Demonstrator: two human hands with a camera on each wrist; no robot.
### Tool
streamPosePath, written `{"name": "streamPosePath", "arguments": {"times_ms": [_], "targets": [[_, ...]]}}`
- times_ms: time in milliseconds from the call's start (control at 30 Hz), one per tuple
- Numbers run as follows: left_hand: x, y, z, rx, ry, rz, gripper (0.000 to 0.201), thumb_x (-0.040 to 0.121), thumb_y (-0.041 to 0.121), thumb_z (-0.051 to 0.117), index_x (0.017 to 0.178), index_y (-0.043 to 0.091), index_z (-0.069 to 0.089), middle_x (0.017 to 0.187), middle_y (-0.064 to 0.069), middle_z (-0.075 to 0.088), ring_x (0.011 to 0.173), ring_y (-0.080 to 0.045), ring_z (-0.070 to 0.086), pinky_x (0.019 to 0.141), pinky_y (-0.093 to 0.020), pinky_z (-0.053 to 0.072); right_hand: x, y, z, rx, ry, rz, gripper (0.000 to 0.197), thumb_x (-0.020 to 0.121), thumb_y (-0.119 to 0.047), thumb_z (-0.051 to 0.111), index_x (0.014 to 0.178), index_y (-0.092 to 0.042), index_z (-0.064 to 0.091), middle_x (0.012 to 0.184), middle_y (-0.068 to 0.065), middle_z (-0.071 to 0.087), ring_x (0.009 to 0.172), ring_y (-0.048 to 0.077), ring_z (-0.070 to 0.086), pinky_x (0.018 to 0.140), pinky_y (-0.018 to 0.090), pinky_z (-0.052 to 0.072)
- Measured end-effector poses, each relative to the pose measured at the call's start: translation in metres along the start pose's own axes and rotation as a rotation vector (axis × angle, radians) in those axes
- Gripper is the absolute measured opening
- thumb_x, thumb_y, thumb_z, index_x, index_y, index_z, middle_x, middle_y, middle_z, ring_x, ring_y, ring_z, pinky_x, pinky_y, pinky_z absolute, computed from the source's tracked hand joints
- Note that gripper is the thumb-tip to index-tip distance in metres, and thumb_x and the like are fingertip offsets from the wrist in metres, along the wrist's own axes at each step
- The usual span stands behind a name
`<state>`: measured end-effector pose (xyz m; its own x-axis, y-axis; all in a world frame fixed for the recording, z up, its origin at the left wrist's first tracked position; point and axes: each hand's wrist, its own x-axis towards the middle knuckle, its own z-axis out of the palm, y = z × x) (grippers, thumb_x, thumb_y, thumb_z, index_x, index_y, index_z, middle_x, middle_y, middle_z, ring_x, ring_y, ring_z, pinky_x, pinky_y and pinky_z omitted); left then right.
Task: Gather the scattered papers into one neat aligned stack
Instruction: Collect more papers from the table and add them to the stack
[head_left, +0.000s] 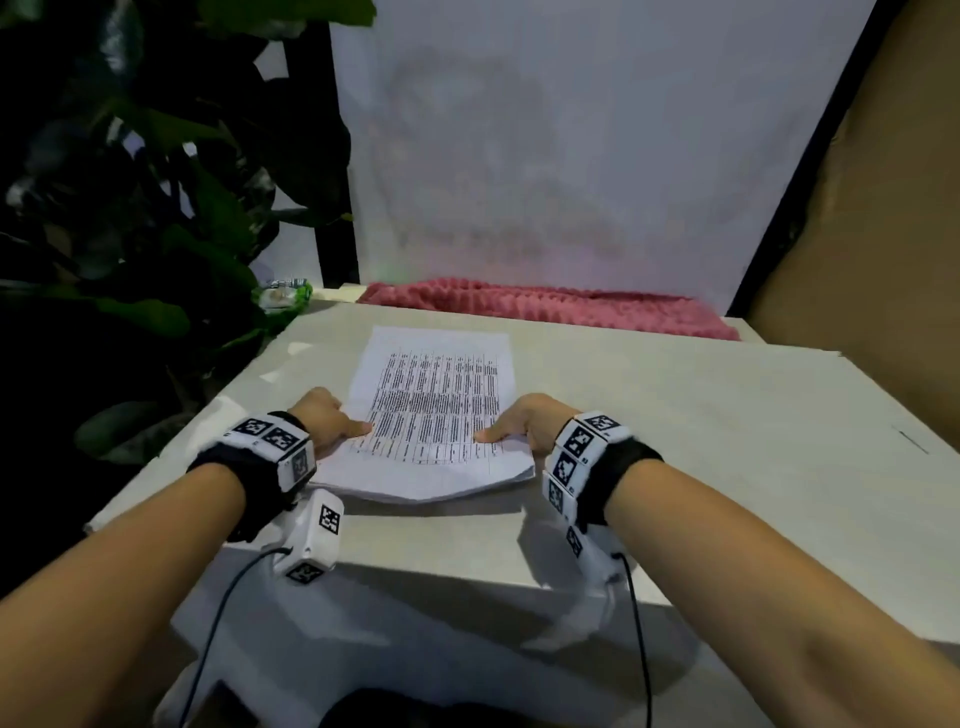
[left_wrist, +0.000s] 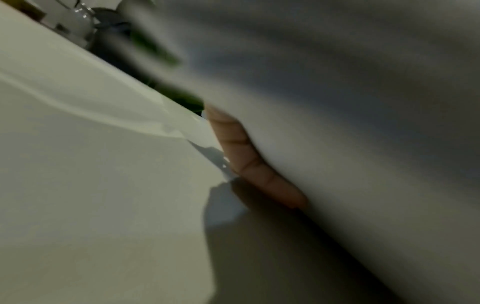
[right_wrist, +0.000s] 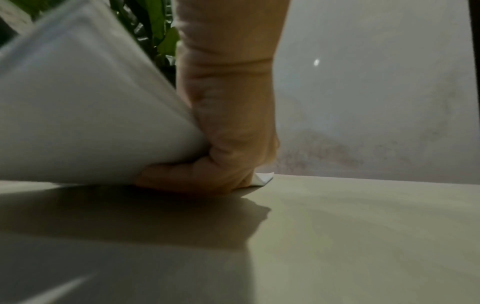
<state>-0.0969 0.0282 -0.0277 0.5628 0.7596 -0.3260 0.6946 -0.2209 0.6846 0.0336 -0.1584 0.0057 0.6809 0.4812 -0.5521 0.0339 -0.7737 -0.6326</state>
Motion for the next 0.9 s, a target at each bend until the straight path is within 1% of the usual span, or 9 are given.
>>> {"name": "streamPosePath", "arguments": {"times_ms": [100, 167, 267, 367, 467, 500, 567, 767, 900], "targets": [[0.001, 0.000, 0.000, 0.015, 0.010, 0.028, 0.069, 0.083, 0.010, 0.068, 0.139, -0.009, 0.032, 0.116, -0.022, 0.059, 0.089, -0.029, 0.055, 0.068, -0.026, 0.040, -0.004, 0.002, 0.003, -0.140, 0.002, -0.030, 0.037, 0.085, -0.019, 0.067, 0.060, -0.004, 0.044, 0.031, -0.002, 0.045, 0.035, 0.013, 0.046, 0.051, 0.026, 0.031], [0.001, 0.000, -0.002, 0.007, -0.002, 0.047, 0.067, 0.086, 0.007, 0.065, 0.141, -0.005, 0.030, 0.115, -0.019, 0.058, 0.086, -0.027, 0.054, 0.051, -0.023, 0.039, -0.005, 0.003, 0.003, -0.179, -0.042, -0.050, 0.022, 0.085, -0.014, 0.066, 0.074, 0.000, 0.052, 0.059, 0.006, 0.050, 0.061, 0.020, 0.049, 0.062, 0.025, 0.037], [0.008, -0.006, -0.009, 0.013, -0.038, 0.078, 0.059, 0.089, 0.002, 0.058, 0.142, -0.001, 0.032, 0.123, -0.021, 0.056, 0.069, -0.017, 0.052, 0.037, -0.014, 0.043, 0.005, 0.003, 0.006, -0.120, -0.041, -0.054, 0.026, 0.084, 0.000, 0.059, 0.060, -0.004, 0.049, 0.065, 0.008, 0.045, 0.061, 0.020, 0.042, 0.061, 0.028, 0.038], [0.016, -0.012, -0.016, 0.017, -0.067, 0.105, 0.052, 0.089, -0.002, 0.055, 0.139, -0.001, 0.040, 0.138, -0.022, 0.050, 0.072, -0.018, 0.058, 0.052, -0.020, 0.048, 0.007, -0.001, 0.014, -0.207, -0.030, -0.008, 0.035, 0.089, 0.002, 0.052, 0.058, -0.009, 0.041, 0.066, 0.003, 0.039, 0.062, 0.014, 0.038, 0.063, 0.024, 0.036], [0.016, -0.013, -0.020, 0.053, -0.062, 0.098, 0.023, 0.089, -0.003, 0.054, 0.109, 0.008, 0.059, 0.105, -0.013, 0.060, 0.084, -0.027, 0.058, 0.064, -0.021, 0.047, 0.003, -0.006, 0.015, -0.247, 0.011, -0.008, 0.034, 0.090, -0.001, 0.052, 0.058, -0.008, 0.043, 0.066, 0.003, 0.040, 0.067, 0.017, 0.041, 0.072, 0.026, 0.035], [0.014, -0.012, -0.020, 0.062, -0.053, 0.090, 0.020, 0.090, -0.002, 0.054, 0.083, 0.017, 0.054, 0.087, -0.006, 0.053, 0.081, -0.027, 0.054, 0.065, -0.020, 0.046, 0.004, -0.006, 0.016, -0.279, 0.024, -0.008, 0.033, 0.091, -0.002, 0.052, 0.059, -0.008, 0.044, 0.067, 0.002, 0.042, 0.075, 0.019, 0.044, 0.076, 0.026, 0.036], [0.016, -0.011, -0.019, 0.093, -0.035, 0.083, 0.043, 0.090, -0.001, 0.054, 0.064, 0.023, 0.031, 0.074, 0.000, 0.037, 0.082, -0.023, 0.046, 0.072, -0.025, 0.040, 0.002, -0.008, 0.020, -0.305, 0.056, 0.009, 0.032, 0.092, -0.003, 0.051, 0.061, -0.008, 0.042, 0.069, 0.003, 0.044, 0.082, 0.019, 0.047, 0.082, 0.027, 0.039], [0.010, -0.007, -0.020, 0.235, -0.041, 0.095, 0.039, 0.089, 0.001, 0.054, 0.062, 0.011, 0.029, 0.066, -0.007, 0.033, 0.065, -0.022, 0.035, 0.060, -0.028, 0.029, 0.006, -0.006, 0.022, -0.394, 0.067, -0.096, 0.033, 0.089, -0.005, 0.053, 0.060, -0.015, 0.041, 0.092, 0.009, 0.050, 0.090, 0.022, 0.047, 0.090, 0.032, 0.047], [0.011, -0.006, -0.018, 0.312, -0.041, 0.113, 0.035, 0.091, 0.009, 0.056, 0.065, 0.012, 0.032, 0.068, -0.006, 0.037, 0.080, -0.026, 0.041, 0.072, -0.029, 0.032, 0.001, -0.012, 0.026, -0.463, 0.053, -0.072, 0.032, 0.091, 0.000, 0.046, 0.060, -0.008, 0.038, 0.067, 0.004, 0.038, 0.067, 0.018, 0.040, 0.059, 0.027, 0.034]]}}
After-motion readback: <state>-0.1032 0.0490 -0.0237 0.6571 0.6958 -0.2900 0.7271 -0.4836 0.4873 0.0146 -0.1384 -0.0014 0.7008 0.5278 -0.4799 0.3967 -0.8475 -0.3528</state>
